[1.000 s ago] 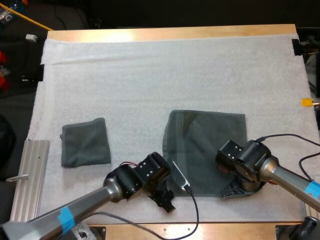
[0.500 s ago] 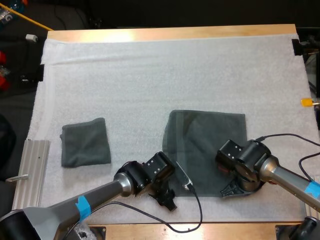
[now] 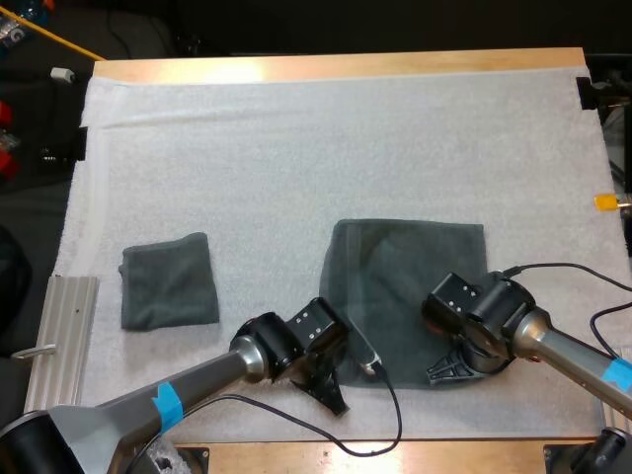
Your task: Pick towel from pile, fold and stack
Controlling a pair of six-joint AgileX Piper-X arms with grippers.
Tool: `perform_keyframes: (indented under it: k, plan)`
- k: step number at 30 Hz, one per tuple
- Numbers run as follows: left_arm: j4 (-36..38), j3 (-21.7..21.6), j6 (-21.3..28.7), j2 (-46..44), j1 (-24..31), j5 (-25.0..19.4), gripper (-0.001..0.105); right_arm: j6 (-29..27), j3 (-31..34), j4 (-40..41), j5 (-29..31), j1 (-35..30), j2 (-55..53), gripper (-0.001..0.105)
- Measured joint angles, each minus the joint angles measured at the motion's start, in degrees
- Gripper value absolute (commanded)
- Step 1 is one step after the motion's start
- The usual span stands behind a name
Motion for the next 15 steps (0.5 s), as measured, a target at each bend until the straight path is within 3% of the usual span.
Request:
perform_keyframes:
  k: [7,15]
  plan:
    - [9.6,-8.0,2.1,-4.7,0.0,-2.4,0.000,1.0,-1.2,-0.7,1.8,0.0,-5.3,0.000]
    - [14.1,-16.2,3.4,-7.9,-0.1,-5.9,0.000,1.2,-5.9,0.1,3.2,0.0,-13.0,0.000]
